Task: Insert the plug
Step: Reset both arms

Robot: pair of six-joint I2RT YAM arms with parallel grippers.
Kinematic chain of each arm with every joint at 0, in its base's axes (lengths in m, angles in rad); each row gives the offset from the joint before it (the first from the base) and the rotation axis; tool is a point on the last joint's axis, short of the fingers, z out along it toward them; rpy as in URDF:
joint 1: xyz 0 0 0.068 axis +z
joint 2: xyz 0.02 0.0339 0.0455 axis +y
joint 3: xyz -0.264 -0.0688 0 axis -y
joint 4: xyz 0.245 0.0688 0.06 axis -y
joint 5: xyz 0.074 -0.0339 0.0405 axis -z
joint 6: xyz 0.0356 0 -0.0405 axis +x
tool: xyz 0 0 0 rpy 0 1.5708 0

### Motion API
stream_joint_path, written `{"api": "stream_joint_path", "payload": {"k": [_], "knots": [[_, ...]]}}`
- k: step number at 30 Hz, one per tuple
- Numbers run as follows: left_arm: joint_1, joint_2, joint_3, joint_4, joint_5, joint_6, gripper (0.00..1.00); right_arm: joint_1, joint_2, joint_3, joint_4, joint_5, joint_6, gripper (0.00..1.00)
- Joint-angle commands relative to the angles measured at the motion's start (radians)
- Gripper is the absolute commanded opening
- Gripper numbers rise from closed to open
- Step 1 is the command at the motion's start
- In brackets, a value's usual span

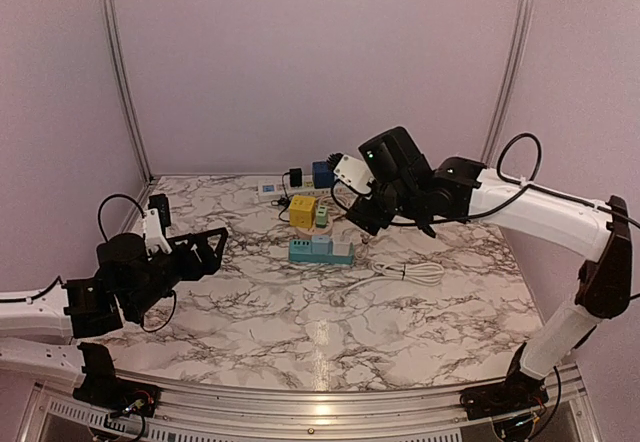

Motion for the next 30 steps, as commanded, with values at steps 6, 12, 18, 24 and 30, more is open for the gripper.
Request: {"api": "stream_joint_path", "payload": {"k": [6, 12, 18, 24, 30], "knots": [[0.165, 0.03, 0.194, -0.305, 0.194, 0.049, 0.99, -0.006, -0.458, -0.431, 0.282, -0.017, 0.358, 0.99], [0.216, -0.006, 0.265, -0.435, 0.296, 0.129, 0.99, -0.007, -0.827, -0.694, 0.375, -0.099, 0.437, 0.99], [0.27, -0.071, 0.312, -0.562, 0.337, 0.224, 0.99, -0.008, -1.165, -0.799, 0.313, -0.115, 0.429, 0.99], [0.347, -0.167, 0.289, -0.597, 0.392, 0.265, 0.99, -0.007, -1.287, -0.76, 0.203, -0.007, 0.482, 0.99], [0.49, -0.199, 0.288, -0.69, 0.522, 0.307, 0.99, -0.008, -1.314, -0.737, 0.156, 0.058, 0.482, 0.99]]}}
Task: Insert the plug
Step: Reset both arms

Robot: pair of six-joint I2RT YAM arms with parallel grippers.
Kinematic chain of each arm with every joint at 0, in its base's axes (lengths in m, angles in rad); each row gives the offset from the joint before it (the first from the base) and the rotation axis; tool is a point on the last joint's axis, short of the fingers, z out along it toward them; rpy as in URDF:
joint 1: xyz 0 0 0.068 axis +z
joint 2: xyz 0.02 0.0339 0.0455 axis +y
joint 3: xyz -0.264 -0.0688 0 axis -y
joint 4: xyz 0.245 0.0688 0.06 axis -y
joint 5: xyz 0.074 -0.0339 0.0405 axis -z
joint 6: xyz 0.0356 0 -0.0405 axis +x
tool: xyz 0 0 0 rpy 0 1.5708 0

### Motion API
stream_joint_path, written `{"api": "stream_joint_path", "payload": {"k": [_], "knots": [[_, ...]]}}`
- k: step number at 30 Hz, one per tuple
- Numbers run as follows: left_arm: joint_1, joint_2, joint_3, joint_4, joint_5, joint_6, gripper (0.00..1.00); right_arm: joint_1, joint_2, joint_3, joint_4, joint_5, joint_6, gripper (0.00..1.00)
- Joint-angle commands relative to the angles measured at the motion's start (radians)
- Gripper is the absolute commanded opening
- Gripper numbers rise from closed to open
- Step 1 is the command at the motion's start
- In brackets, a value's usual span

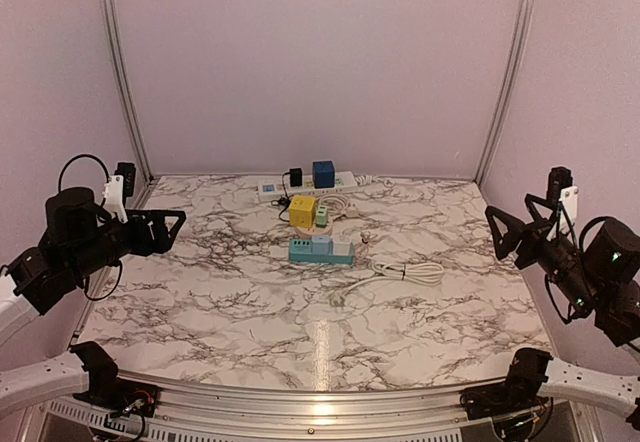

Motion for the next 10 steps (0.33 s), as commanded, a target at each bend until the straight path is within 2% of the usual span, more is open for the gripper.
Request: {"api": "stream_joint_path", "payload": {"k": [1, 4, 10], "knots": [[0.139, -0.012, -0.004, -0.11, 0.158, 0.053, 0.99, -0.004, -0.044, 0.032, -0.057, 0.055, 0.017, 0.99], [0.246, -0.006, -0.016, -0.113, 0.241, 0.044, 0.99, -0.004, -0.073, 0.016, -0.038, 0.042, 0.007, 0.98], [0.302, 0.01, -0.039, -0.056, 0.266, -0.002, 0.99, -0.004, -0.081, 0.006, -0.059, 0.053, -0.008, 0.99]]}}
